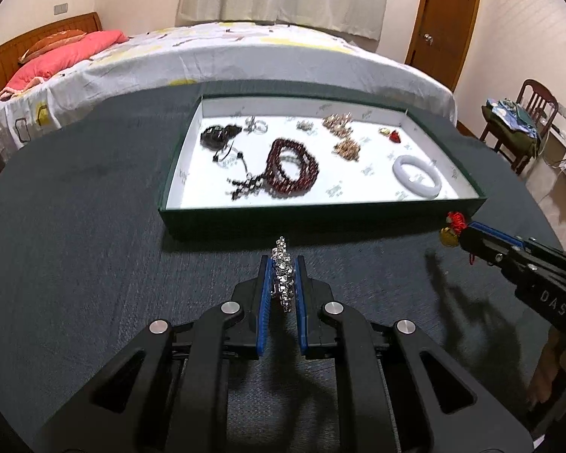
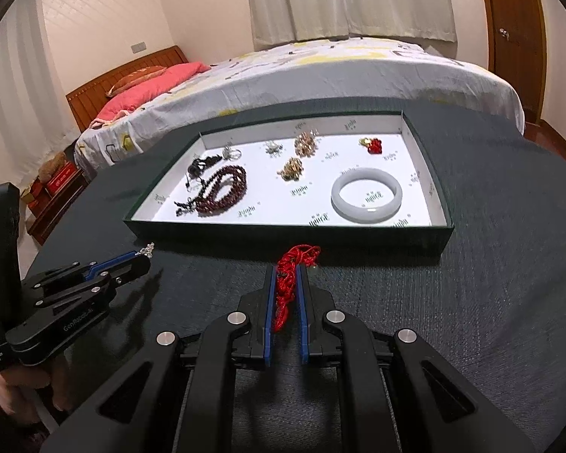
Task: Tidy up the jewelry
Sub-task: 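Carry the silver brooch and red tassel into the box and open both tools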
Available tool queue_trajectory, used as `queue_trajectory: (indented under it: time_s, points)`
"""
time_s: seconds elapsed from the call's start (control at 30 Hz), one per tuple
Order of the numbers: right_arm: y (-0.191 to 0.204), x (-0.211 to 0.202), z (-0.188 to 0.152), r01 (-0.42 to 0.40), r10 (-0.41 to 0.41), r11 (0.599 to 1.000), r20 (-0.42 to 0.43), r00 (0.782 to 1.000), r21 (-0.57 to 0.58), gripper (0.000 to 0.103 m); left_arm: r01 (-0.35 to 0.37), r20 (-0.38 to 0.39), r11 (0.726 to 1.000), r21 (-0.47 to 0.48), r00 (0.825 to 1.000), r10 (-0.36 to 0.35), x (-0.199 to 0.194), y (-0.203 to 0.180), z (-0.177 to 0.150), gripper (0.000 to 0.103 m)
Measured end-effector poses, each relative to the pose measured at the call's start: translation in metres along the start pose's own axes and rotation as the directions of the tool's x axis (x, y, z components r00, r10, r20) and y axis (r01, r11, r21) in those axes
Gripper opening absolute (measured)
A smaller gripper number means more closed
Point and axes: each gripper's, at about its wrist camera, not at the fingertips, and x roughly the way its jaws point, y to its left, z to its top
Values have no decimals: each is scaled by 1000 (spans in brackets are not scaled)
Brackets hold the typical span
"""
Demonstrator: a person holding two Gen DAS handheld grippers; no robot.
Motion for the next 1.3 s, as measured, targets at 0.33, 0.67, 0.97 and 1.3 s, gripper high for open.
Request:
queue_trajectory:
  time_s: [0.33, 0.67, 0.97, 1.3]
  points:
    - [6, -19, 17, -11, 12, 1000, 65, 998, -10, 11, 37, 61, 999, 21, 997, -38, -16, -18, 20, 12]
    - [11, -24, 40, -13, 17, 999, 120, 993, -34, 11, 70, 109, 996, 56, 991, -75, -14, -36, 49, 12]
    - [10, -16, 66, 0, 9, 998, 162, 987, -56, 11, 80, 157, 993, 84, 983, -92, -2, -51, 80, 12]
    - [0, 24, 63, -2, 6, 999, 94, 996, -42, 11, 82, 106, 992, 93, 990, -92, 42, -57, 85, 12]
